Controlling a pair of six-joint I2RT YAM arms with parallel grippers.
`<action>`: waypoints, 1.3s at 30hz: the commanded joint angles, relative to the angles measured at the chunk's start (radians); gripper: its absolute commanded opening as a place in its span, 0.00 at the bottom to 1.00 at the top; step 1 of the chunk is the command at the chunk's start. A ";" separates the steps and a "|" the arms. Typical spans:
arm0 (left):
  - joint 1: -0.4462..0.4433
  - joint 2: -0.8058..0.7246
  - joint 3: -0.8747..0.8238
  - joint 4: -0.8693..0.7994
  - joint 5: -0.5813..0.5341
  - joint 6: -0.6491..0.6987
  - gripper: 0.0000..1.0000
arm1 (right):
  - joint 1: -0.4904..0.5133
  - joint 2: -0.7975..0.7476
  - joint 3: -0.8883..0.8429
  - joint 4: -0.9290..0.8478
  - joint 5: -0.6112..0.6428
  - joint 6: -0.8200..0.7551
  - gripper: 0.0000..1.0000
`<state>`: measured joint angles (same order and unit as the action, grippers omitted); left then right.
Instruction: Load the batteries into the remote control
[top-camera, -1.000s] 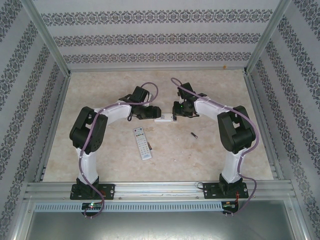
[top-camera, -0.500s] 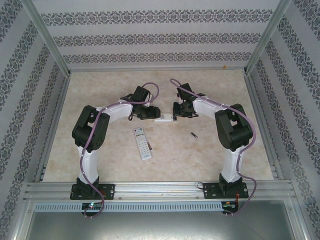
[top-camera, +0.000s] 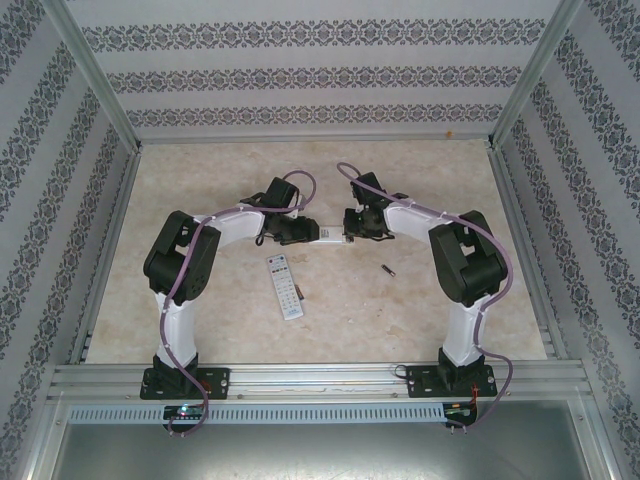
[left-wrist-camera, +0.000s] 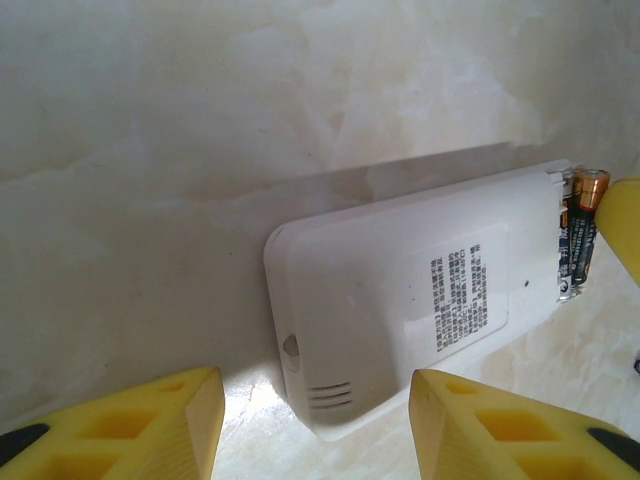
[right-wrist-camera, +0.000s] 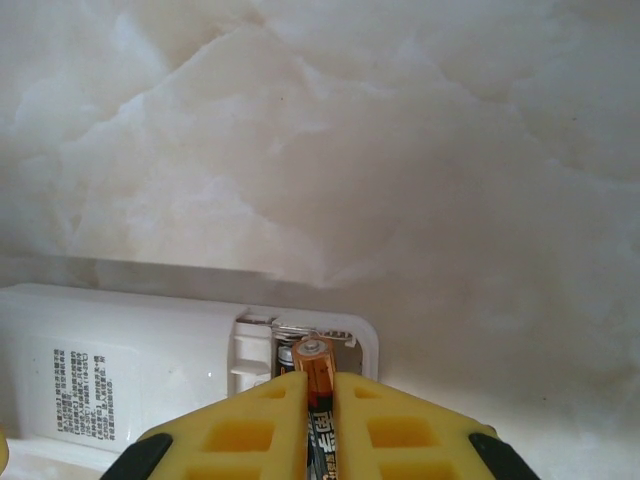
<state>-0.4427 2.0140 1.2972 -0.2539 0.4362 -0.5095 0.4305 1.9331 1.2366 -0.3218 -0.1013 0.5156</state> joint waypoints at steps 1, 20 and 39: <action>0.009 -0.016 -0.026 0.018 0.005 -0.021 0.53 | 0.023 0.023 -0.089 -0.116 0.051 0.055 0.15; 0.009 -0.046 -0.037 0.026 -0.007 -0.031 0.53 | 0.031 -0.081 -0.109 -0.141 0.051 0.122 0.03; 0.010 -0.050 -0.020 0.013 -0.037 -0.010 0.64 | 0.013 0.011 0.102 -0.170 0.006 0.100 0.18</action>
<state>-0.4381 1.9865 1.2716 -0.2241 0.4198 -0.5301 0.4488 1.9152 1.3109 -0.4652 -0.0696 0.6224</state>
